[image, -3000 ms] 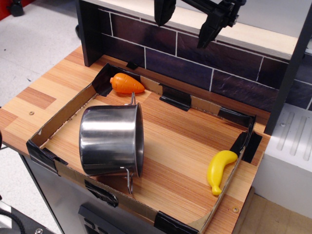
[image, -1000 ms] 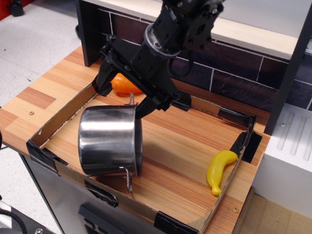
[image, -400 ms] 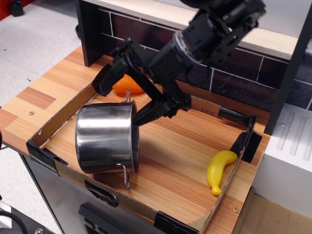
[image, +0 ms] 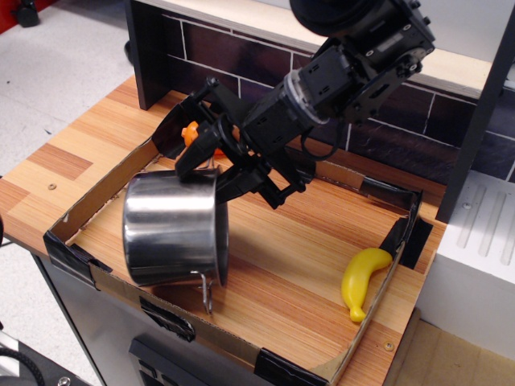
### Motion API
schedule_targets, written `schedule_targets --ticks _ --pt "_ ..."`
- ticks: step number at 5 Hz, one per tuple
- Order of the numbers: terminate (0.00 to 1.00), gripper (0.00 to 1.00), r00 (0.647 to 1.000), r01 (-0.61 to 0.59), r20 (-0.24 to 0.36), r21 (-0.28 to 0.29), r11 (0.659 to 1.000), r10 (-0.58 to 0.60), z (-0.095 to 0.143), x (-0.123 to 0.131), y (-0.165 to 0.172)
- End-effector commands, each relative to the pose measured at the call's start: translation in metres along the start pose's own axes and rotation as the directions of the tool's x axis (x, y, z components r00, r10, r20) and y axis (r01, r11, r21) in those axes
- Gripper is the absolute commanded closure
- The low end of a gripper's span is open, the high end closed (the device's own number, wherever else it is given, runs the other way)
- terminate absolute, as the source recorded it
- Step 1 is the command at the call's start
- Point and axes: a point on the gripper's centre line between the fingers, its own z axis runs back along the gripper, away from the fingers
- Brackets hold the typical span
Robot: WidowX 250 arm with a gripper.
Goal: Upright metal pot
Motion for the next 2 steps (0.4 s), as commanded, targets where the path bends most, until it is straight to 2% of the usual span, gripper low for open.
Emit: schedule_targets --ticks 1,2 --pt "0.0 1.0 0.973 0.117 0.222 -0.267 0.957 -0.058 0.016 0.002 0.019" --pt "0.0 1.0 0.939 0.206 0.337 -0.39 0.898 -0.069 0.027 0.004 0.032"
